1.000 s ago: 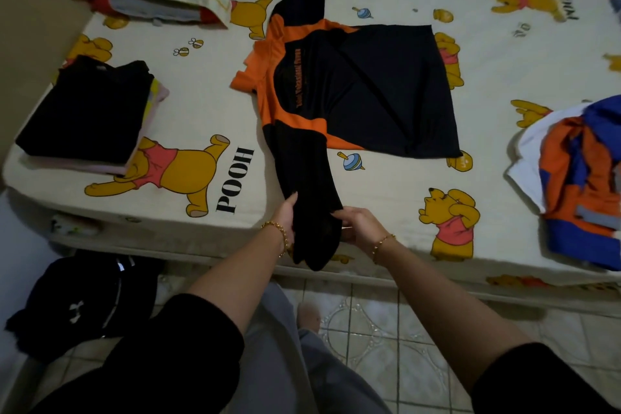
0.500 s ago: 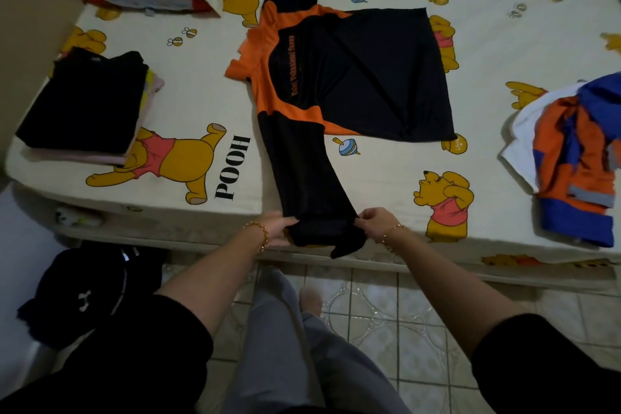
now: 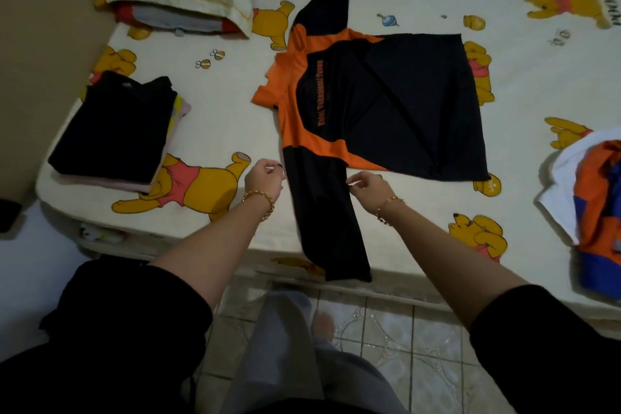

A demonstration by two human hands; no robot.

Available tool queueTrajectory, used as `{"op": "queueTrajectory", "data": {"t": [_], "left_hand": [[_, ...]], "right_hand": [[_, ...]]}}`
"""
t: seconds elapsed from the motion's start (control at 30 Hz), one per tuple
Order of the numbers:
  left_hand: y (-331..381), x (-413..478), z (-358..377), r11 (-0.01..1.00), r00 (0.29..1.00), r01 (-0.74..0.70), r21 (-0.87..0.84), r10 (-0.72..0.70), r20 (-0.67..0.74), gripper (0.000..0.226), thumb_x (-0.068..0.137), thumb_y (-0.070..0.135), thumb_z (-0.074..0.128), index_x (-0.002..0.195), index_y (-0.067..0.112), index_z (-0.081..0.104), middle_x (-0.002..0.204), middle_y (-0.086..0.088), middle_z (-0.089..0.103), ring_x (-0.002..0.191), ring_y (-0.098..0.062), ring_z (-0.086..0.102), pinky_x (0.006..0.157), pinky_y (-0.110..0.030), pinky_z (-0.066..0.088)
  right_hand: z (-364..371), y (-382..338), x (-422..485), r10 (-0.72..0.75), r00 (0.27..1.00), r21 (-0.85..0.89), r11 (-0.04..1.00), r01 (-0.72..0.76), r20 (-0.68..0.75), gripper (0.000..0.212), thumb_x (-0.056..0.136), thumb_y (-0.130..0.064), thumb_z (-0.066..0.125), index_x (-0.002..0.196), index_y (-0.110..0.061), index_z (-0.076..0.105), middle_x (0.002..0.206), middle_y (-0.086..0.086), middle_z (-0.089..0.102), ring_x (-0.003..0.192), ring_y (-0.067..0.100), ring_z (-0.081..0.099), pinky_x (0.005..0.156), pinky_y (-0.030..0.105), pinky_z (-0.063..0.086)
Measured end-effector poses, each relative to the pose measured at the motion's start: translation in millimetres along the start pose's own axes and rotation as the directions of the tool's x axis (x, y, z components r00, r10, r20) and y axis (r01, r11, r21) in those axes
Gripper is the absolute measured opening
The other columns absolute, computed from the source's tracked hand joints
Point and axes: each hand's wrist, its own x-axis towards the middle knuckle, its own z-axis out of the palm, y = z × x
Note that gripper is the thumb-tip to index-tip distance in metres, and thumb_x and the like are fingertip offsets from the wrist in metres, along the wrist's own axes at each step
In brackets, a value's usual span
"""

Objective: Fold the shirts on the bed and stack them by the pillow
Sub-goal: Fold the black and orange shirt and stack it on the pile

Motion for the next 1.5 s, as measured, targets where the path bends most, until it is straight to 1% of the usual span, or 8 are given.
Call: {"op": "queueTrajectory", "data": {"t": [0.1,0.47,0.63,0.8,1.0,1.17,1.27,1.5], "left_hand": [[29,45,-9,0.999,0.999,-0.032,-0.002,0.032,-0.043,0.01,0.092,0.02,0.049,0.095,0.016,0.058,0.077,-0.002,0.063,0.06,-0.019,0.056,0.055,-0.027,0.049],[70,191,-9,0.997,0.996,0.04,0.065,-0.034,-0.084,0.015,0.092,0.023,0.052,0.096,0.012,0.062,0.073,-0.001,0.063,0.056,-0.016,0.055,0.061,-0.031,0.053],[64,236,22,0.969,0.99,0.128,0.212,-0.112,-0.084,0.039,0.084,0.049,0.054,0.076,0.013,0.065,0.083,-0.011,0.07,0.078,-0.03,0.067,0.076,-0.043,0.057],[60,269,56,0.912,0.935,0.351,0.211,-0.326,-0.142,0.087,0.07,0.082,0.039,0.096,0.004,0.066,0.094,-0.014,0.07,0.087,-0.033,0.067,0.083,-0.041,0.055],[68,289,70,0.964,0.902,0.262,0.04,-0.23,-0.365,0.03,0.095,0.032,0.046,0.109,0.007,0.057,0.105,-0.015,0.065,0.096,-0.034,0.061,0.08,-0.036,0.047],[59,285,50,0.996,0.887,0.087,-0.004,-0.079,-0.455,0.026,0.101,0.022,0.037,0.107,0.002,0.051,0.082,-0.008,0.054,0.078,-0.026,0.056,0.058,-0.028,0.037],[57,293,20,1.0,0.844,0.011,-0.015,-0.017,-0.537,0.022,0.101,0.019,0.038,0.106,0.002,0.052,0.076,-0.004,0.051,0.062,-0.016,0.049,0.046,-0.016,0.032],[52,333,-48,0.994,0.795,0.039,0.106,0.033,-0.606,0.016,0.099,0.015,0.045,0.098,0.004,0.057,0.091,-0.001,0.052,0.082,-0.016,0.048,0.066,-0.017,0.033]], "right_hand": [[-4,-40,47,-0.079,0.997,0.031,0.996,0.08,-0.024,0.02,0.093,-0.013,0.052,0.109,-0.012,0.063,0.095,0.003,0.059,0.088,0.017,0.056,0.079,0.025,0.047],[-15,-133,220,-0.168,0.983,0.041,0.984,0.171,-0.069,0.018,0.096,-0.014,0.047,0.103,-0.016,0.063,0.094,0.0,0.062,0.075,0.011,0.057,0.05,0.01,0.043],[-20,-146,292,-0.28,0.959,-0.061,0.959,0.277,-0.036,0.019,0.095,-0.012,0.049,0.106,-0.01,0.065,0.094,0.004,0.062,0.073,0.011,0.056,0.068,0.023,0.046],[-23,-162,354,-0.404,0.915,-0.268,0.881,0.389,-0.002,0.03,0.094,-0.019,0.053,0.122,-0.01,0.058,0.122,0.01,0.054,0.109,0.024,0.054,0.094,0.029,0.044],[-10,-187,400,-0.289,0.955,-0.477,0.832,0.283,0.063,0.052,0.092,-0.039,0.054,0.135,-0.012,0.045,0.132,0.014,0.044,0.11,0.031,0.055,0.09,0.039,0.048],[19,-209,415,-0.126,0.992,-0.465,0.877,0.12,0.019,0.03,0.085,-0.021,0.063,0.113,-0.012,0.063,0.109,0.012,0.064,0.096,0.029,0.063,0.075,0.034,0.054],[40,-245,414,-0.226,0.972,-0.434,0.883,0.177,-0.064,0.027,0.085,-0.015,0.058,0.111,-0.016,0.064,0.106,0.01,0.064,0.095,0.029,0.063,0.075,0.038,0.056],[92,-289,410,-0.336,0.942,0.032,0.941,0.336,-0.002,0.038,0.086,0.0,0.049,0.123,-0.011,0.053,0.114,0.016,0.062,0.105,0.031,0.06,0.08,0.027,0.046]]}}
